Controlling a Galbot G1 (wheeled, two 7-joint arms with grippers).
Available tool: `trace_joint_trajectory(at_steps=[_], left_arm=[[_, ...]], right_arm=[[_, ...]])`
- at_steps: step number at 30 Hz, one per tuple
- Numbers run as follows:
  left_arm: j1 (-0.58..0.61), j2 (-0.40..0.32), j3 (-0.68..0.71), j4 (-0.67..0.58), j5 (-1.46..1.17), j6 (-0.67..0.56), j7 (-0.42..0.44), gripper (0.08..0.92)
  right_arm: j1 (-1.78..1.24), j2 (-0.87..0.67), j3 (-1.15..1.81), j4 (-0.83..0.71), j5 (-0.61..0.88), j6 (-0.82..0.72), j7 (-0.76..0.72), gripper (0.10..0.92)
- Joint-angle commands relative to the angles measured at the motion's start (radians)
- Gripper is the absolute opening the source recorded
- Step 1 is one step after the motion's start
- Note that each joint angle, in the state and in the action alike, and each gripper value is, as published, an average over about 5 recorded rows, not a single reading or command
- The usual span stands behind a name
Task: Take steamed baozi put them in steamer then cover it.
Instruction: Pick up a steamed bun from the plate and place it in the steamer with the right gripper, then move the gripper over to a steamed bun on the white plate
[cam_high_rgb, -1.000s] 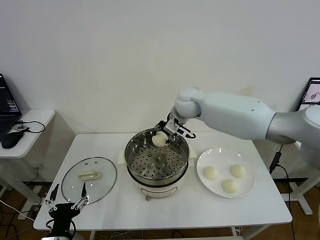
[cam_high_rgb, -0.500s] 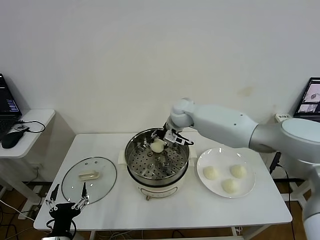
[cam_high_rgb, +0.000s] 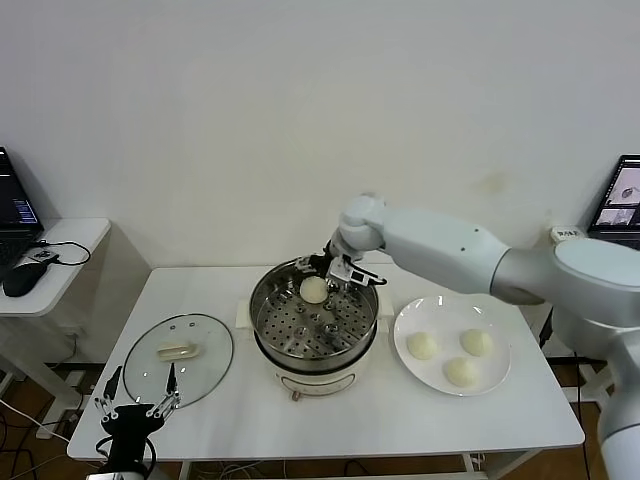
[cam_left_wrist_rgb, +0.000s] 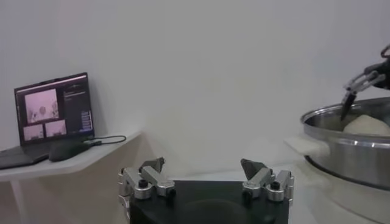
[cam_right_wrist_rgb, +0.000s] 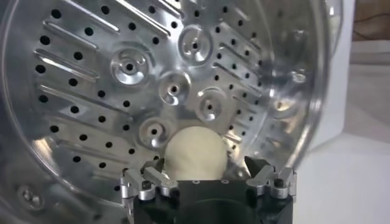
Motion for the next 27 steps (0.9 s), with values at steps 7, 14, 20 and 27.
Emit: trace_joint_trajectory(at_steps=[7, 14, 20, 27], left_arm=[[0.001, 0.021, -0.006, -0.025, -0.005, 0.015, 0.0, 0.823], [0.001, 0.034, -0.015, -0.02, -0.007, 0.021, -0.002, 0.823], [-0.002, 0.036, -0.013, -0.014, -0.007, 0.024, -0.002, 0.823], [-0.009, 0.041, -0.02, -0.004, -0.008, 0.033, -0.002, 0.823]], right_arm=[[0.273, -0.408, -0.049, 0.45, 0.459, -0.629, -0.141, 0.822], [0.266, -0.65, -0.099, 0.561, 0.44, -0.736, -0.116, 0.823], [0.114, -0.767, -0.055, 0.57, 0.339, -0.735, -0.117, 0.823], [-0.182, -0.784, 0.131, 0.52, 0.24, -0.718, -0.111, 0.823]])
